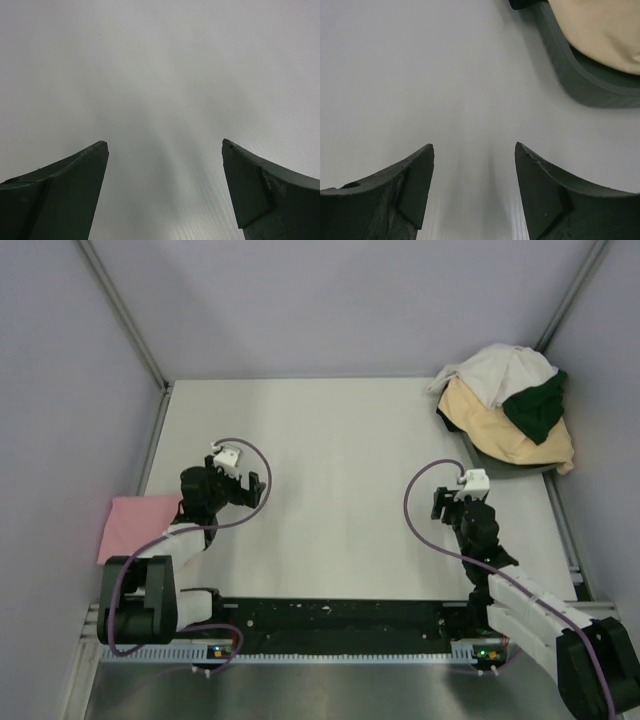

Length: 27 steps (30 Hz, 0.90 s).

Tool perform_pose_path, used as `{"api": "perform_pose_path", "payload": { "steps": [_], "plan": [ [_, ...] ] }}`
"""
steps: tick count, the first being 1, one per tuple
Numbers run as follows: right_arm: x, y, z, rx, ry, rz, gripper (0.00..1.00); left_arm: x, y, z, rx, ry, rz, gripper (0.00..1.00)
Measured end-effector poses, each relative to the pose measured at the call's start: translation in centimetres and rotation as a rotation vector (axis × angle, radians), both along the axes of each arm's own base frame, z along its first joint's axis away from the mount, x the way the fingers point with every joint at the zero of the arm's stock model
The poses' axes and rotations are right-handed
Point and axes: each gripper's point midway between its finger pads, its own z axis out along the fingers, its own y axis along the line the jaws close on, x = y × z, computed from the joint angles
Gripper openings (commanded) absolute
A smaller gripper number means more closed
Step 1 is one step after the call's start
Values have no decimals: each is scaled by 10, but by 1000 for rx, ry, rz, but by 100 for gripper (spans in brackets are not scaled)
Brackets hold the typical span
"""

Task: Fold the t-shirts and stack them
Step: Grab crumpled tshirt from bin with the right arm

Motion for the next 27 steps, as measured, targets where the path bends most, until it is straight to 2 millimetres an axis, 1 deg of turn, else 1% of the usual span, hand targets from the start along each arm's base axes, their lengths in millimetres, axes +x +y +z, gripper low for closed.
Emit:
{"api": "perform_pose_path", "payload": {
  "steps": [8, 9, 10, 11, 12, 14, 15, 18, 19, 21, 23, 25, 26, 27],
  "plan": [
    [0, 0, -1, -1, 4, 0, 65, 0, 1, -4, 0, 17, 8, 99],
    [0, 0, -1, -1, 4, 0, 68, -1, 1, -5, 1, 26, 7, 99],
    [0, 0, -1, -2, 4, 1, 74, 0, 1, -7, 6, 34, 4, 99],
    [0, 0, -1, -3, 6, 2, 82, 1, 1, -8, 14, 45, -1, 99],
    [0, 0, 0, -8, 12, 1, 86, 2, 1, -8, 25, 63, -13, 99],
    [2, -1, 10, -11, 19, -6, 94, 6, 0, -2, 52, 96, -46, 99],
    [5, -1, 20, -8, 8, -8, 97, 11, -1, 7, 65, 99, -64, 99],
    [24, -7, 82, 22, -70, -39, 98, 26, -3, 42, 108, 54, -109, 98],
    [32, -14, 110, 34, -101, -64, 98, 31, -2, 55, 124, 32, -118, 98],
    [52, -35, 172, 60, -172, -136, 98, 38, -1, 80, 150, -1, -127, 98],
    [72, -59, 223, 88, -223, -195, 97, 43, 0, 100, 166, -15, -131, 98],
    [95, -89, 264, 114, -253, -255, 94, 48, 1, 124, 178, -34, -128, 98],
    [111, -106, 277, 127, -252, -286, 93, 49, 1, 133, 181, -44, -127, 98],
    [123, -118, 283, 135, -242, -308, 92, 51, 2, 142, 184, -52, -125, 98]
  ]
}}
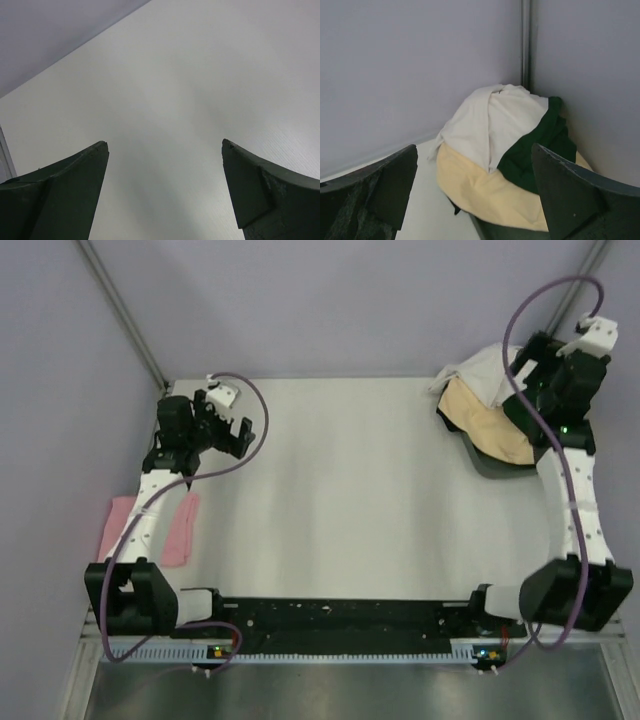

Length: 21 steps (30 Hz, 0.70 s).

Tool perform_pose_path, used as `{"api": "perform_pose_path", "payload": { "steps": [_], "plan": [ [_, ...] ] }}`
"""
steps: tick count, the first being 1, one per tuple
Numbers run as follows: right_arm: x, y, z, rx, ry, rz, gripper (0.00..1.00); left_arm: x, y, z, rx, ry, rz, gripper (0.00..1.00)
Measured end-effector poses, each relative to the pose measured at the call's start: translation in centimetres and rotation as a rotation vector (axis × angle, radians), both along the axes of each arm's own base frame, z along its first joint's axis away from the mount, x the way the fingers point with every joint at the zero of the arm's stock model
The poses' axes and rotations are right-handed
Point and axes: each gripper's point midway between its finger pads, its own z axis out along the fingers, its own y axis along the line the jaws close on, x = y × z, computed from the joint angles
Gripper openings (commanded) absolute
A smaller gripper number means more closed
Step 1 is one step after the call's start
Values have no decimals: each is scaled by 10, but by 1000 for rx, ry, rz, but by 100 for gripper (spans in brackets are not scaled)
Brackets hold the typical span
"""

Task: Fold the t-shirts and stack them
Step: Grab crumpled tshirt from bin with the right arm

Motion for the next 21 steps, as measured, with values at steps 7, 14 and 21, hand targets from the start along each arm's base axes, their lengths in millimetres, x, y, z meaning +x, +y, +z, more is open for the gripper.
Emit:
{"api": "perform_pose_path", "payload": {
  "steps": [7, 14, 21],
  "plan": [
    [108, -64, -54, 70, 229, -72, 79, -4, 3, -12, 18, 97, 8, 98],
    [161, -104, -162, 123, 499, -107, 32, -13, 4, -47, 26, 232, 6, 98],
    [160, -111, -210, 112, 649, -125, 0, -15, 4, -49, 31, 251, 1, 98]
  ]
}}
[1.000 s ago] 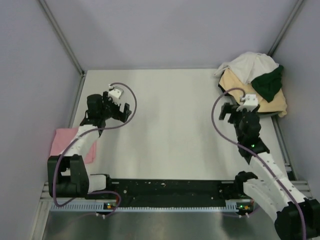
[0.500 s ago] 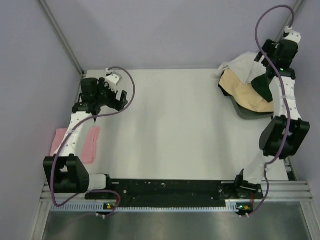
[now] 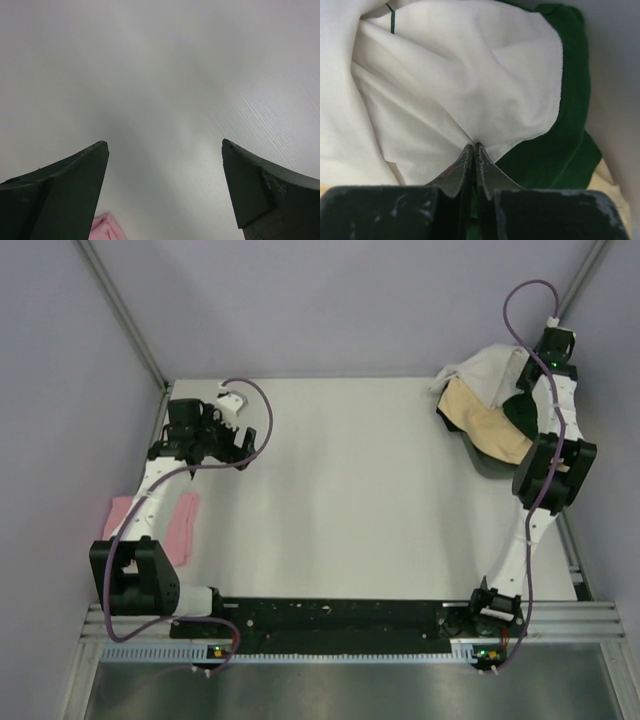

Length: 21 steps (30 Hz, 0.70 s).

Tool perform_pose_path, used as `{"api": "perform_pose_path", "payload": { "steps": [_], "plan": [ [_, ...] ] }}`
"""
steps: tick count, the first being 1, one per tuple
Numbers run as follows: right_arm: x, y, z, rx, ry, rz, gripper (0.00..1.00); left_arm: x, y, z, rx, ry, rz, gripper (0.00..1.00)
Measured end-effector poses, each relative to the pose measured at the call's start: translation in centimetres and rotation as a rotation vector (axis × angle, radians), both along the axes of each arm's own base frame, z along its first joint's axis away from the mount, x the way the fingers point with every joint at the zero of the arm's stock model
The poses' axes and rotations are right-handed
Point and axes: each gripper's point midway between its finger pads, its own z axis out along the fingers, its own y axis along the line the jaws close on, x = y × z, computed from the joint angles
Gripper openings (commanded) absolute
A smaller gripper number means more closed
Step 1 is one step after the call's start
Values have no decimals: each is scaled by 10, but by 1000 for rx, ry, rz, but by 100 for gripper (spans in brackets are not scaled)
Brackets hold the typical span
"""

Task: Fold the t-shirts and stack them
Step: Grab crumpled tshirt from bin with the right arm

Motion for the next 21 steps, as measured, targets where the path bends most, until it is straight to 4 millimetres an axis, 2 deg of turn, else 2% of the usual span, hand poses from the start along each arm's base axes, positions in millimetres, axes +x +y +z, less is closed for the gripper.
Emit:
{"api": "perform_pose_path", "payload": {
  "steps": [4, 7, 12, 14, 17, 19, 21],
  "plan": [
    [-7, -8, 20, -61, -1, -11, 0, 0, 0, 1, 2, -1, -2, 98],
    [-14, -9, 52, -101, -40, -4, 0, 0, 0, 2, 3, -3, -3, 98],
    [-36, 4, 143, -145, -205, 28, 0, 0, 0, 4, 5, -7, -4, 98],
    [-50, 17, 183, -156, -287, 58, 0, -1, 0, 7, 5, -16, -4, 98],
    [-74, 52, 249, -176, -439, 146, 0, -2, 1, 13, 6, -34, -1, 98],
    [-96, 89, 302, -188, -573, 250, 0, -2, 2, 17, 8, -46, 6, 98],
    [-116, 129, 345, -189, -695, 365, 0, -1, 3, 20, 7, -55, 20, 98]
  ]
}}
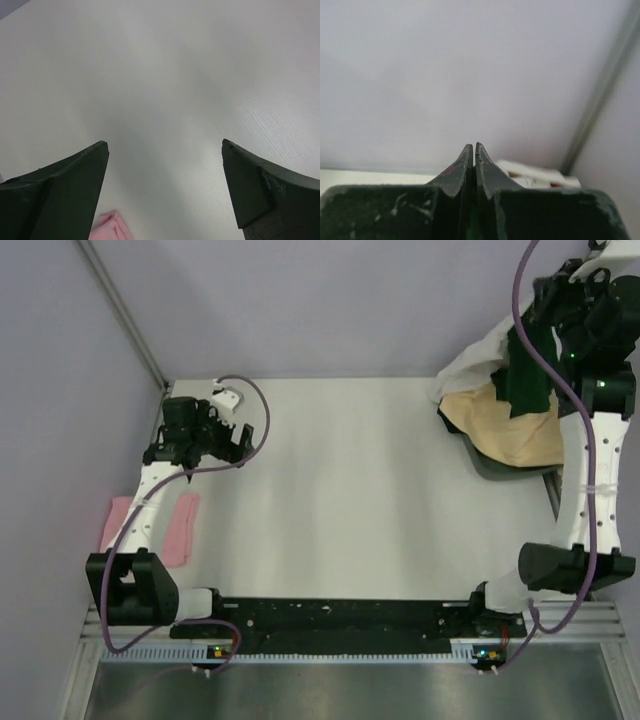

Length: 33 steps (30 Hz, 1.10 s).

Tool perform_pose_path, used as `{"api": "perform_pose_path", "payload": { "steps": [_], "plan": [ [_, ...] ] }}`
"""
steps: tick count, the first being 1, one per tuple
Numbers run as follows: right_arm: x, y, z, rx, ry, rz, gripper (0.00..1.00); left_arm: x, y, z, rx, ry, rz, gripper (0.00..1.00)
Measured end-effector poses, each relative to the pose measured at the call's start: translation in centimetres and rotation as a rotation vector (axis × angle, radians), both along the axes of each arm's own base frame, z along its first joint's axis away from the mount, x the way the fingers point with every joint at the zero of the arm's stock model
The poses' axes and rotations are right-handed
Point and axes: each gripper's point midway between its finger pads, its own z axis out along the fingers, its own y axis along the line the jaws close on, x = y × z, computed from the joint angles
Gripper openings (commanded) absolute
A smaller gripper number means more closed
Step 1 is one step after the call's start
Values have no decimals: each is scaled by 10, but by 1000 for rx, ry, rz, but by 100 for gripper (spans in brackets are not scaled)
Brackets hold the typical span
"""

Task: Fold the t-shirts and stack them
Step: Grab crumpled tshirt from bin with the right arm, then move the tshirt to the center of the board

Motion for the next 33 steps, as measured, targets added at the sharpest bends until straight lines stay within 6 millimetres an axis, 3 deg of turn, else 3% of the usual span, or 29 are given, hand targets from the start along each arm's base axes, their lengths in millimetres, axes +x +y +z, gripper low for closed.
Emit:
{"api": "perform_pose_path", "payload": {
  "steps": [3, 5, 9, 13, 15, 17, 21, 24, 26, 27, 30, 31, 33],
  "plan": [
    [-49, 78, 73, -25, -217, 277, 0, 2, 2, 5, -1, -16, 20, 98],
    [-88, 116, 109, -28, -338, 444, 0, 4, 4, 8, 3, -28, 36, 98],
    [-169, 167, 164, -20, -554, 723, 0, 6, 10, 13, 10, -48, 72, 99],
    [-220, 200, 174, 14, -635, 956, 0, 9, 19, 18, 34, -68, 125, 99],
    [-229, 208, 173, 36, -643, 1032, 0, 10, 24, 20, 49, -77, 148, 99],
    [-225, 214, 166, 69, -618, 1086, 0, 10, 29, 23, 64, -87, 171, 99],
    [-180, 219, 137, 176, -500, 1093, 0, 12, 35, 28, 83, -100, 200, 99],
    [-116, 219, 96, 274, -364, 1013, 0, 13, 37, 30, 92, -106, 209, 99],
    [-59, 216, 52, 346, -235, 918, 4, 13, 38, 30, 97, -108, 211, 99],
    [-31, 214, 27, 374, -171, 865, 17, 13, 38, 30, 99, -107, 211, 99],
    [52, 201, -70, 428, 71, 665, 82, 12, 38, 28, 105, -98, 205, 98],
    [78, 195, -102, 424, 157, 589, 91, 11, 38, 27, 108, -93, 203, 98],
    [125, 179, -166, 388, 315, 436, 96, 10, 38, 23, 118, -81, 194, 99]
  ]
}}
